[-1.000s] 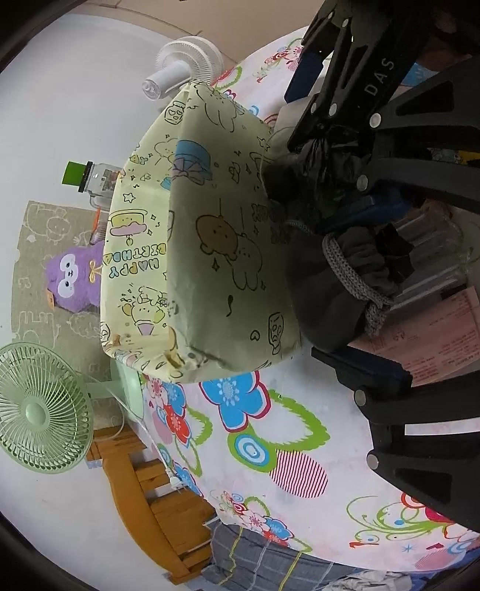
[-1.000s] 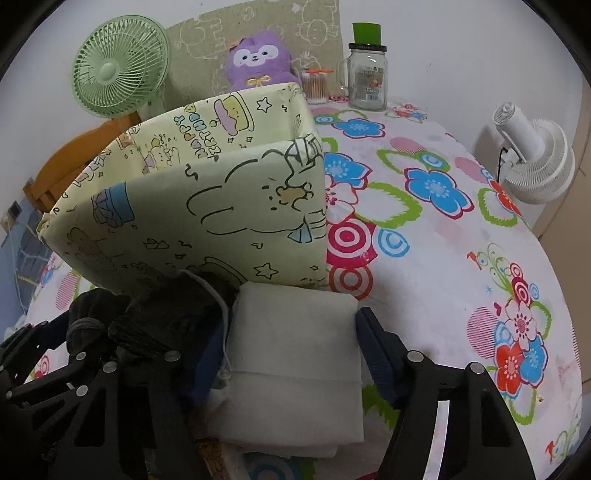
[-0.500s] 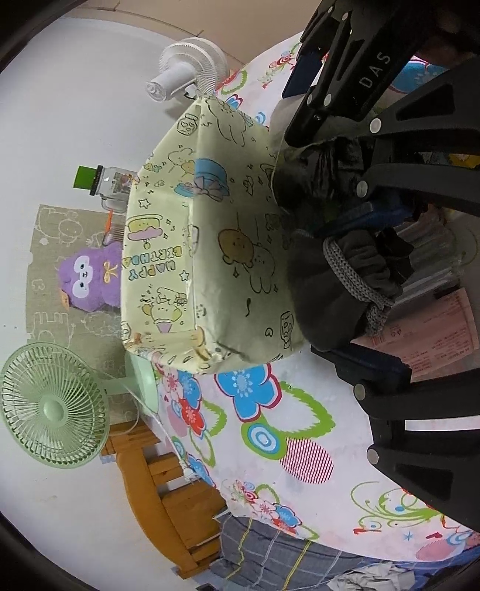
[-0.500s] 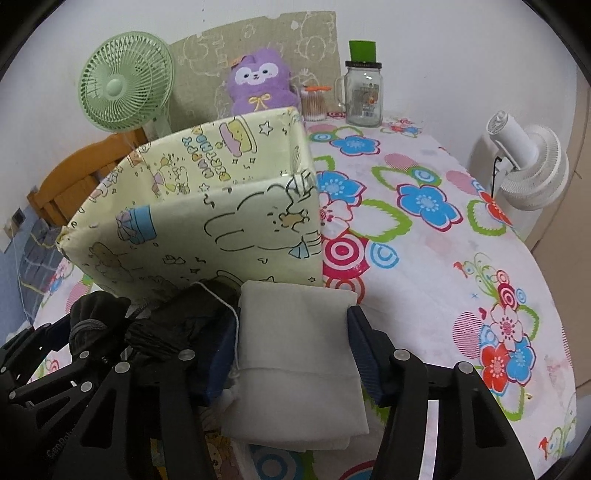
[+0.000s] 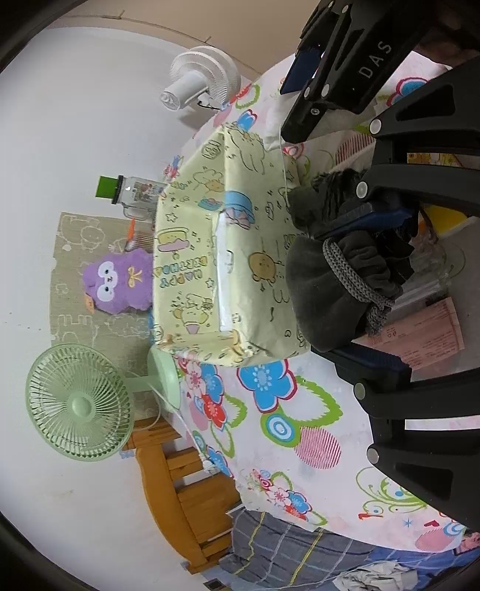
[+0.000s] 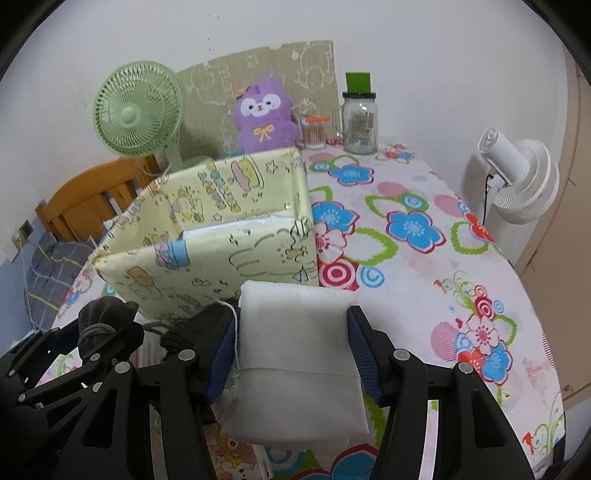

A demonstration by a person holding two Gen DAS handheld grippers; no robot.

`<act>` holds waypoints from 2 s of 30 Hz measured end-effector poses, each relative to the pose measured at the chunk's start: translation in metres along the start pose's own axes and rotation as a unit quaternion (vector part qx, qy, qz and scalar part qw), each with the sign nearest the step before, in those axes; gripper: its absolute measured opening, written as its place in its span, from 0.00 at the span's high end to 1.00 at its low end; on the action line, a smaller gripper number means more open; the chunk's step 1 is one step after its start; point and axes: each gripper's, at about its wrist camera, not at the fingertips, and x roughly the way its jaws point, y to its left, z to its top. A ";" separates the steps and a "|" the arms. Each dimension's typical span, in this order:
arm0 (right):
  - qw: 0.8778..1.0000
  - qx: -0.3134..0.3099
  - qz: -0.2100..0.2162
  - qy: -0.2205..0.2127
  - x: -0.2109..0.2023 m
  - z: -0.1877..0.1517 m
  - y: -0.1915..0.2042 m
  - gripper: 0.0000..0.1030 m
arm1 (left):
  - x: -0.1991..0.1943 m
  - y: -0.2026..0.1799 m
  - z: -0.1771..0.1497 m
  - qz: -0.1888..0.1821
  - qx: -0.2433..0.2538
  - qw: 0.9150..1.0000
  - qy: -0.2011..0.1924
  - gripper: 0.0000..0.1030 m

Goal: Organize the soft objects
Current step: 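Lift and carry the white cloth and grey knit item over the fabric box with both tools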

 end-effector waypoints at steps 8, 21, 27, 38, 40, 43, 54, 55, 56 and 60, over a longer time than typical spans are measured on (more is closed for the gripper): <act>1.000 -0.002 0.003 -0.025 -0.025 0.006 0.004 0.41 | -0.022 -0.003 0.005 -0.005 0.001 1.000 -0.023 0.48; 0.999 -0.014 0.011 -0.051 -0.049 0.021 0.016 0.41 | -0.044 -0.005 0.020 -0.009 0.011 0.999 -0.049 0.48; 0.998 -0.017 0.009 -0.058 -0.052 0.032 0.020 0.41 | -0.047 -0.004 0.031 -0.009 0.011 0.998 -0.055 0.48; 0.998 -0.014 0.008 -0.064 -0.049 0.051 0.019 0.41 | -0.042 -0.004 0.049 -0.012 0.015 0.998 -0.059 0.48; 0.998 -0.014 0.008 -0.065 -0.047 0.055 0.019 0.41 | -0.040 -0.004 0.052 -0.012 0.015 0.998 -0.058 0.48; 0.998 -0.014 0.010 -0.064 -0.043 0.062 0.019 0.41 | -0.036 -0.004 0.057 -0.011 0.014 0.998 -0.057 0.48; 0.998 -0.016 0.016 -0.064 -0.025 0.082 0.022 0.41 | -0.018 -0.003 0.077 -0.010 0.016 0.998 -0.055 0.48; 0.998 -0.015 0.016 -0.063 -0.023 0.084 0.022 0.41 | -0.016 -0.003 0.078 -0.011 0.017 0.998 -0.054 0.48; 0.998 -0.015 0.017 -0.062 -0.020 0.086 0.023 0.41 | -0.014 -0.004 0.079 -0.011 0.017 0.998 -0.053 0.48; 0.998 -0.017 0.018 -0.059 -0.011 0.092 0.025 0.41 | -0.005 -0.003 0.083 -0.013 0.018 0.999 -0.048 0.48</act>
